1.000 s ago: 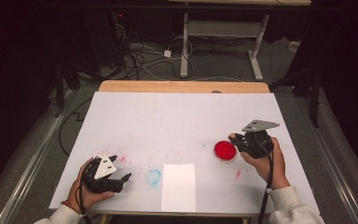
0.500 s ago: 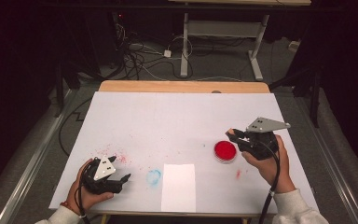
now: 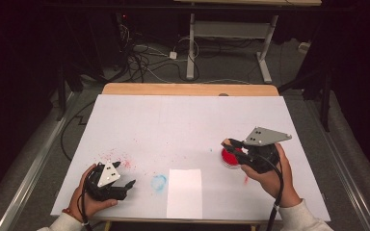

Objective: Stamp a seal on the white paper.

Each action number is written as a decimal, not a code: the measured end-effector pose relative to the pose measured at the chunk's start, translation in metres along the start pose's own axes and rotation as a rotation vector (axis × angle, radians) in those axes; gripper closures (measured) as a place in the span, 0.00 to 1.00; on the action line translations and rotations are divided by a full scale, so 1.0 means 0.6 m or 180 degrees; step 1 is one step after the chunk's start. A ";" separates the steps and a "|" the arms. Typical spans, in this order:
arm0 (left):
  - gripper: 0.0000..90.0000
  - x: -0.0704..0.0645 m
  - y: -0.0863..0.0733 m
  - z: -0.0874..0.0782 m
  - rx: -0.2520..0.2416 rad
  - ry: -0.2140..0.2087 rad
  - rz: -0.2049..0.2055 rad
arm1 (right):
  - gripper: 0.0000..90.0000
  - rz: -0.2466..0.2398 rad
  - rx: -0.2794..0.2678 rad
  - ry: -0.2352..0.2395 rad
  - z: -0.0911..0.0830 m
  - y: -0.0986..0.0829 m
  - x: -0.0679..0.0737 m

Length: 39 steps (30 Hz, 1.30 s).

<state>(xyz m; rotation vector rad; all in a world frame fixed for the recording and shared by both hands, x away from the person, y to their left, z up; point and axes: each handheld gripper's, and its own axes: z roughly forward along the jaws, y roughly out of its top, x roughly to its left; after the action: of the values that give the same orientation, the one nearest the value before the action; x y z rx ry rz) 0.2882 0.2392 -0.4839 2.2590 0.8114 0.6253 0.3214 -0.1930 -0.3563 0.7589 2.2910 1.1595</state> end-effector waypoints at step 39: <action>0.21 0.000 -0.001 0.003 0.0030 -0.0024 -0.0004 | 0.85 -0.0636 0.0658 0.0926 0.131 -0.037 0.169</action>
<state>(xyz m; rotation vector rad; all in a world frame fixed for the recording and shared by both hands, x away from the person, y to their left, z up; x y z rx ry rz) 0.2890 0.2386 -0.4854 2.2680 0.8137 0.6131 0.2887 -0.0924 -0.4324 0.4394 2.6885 1.0067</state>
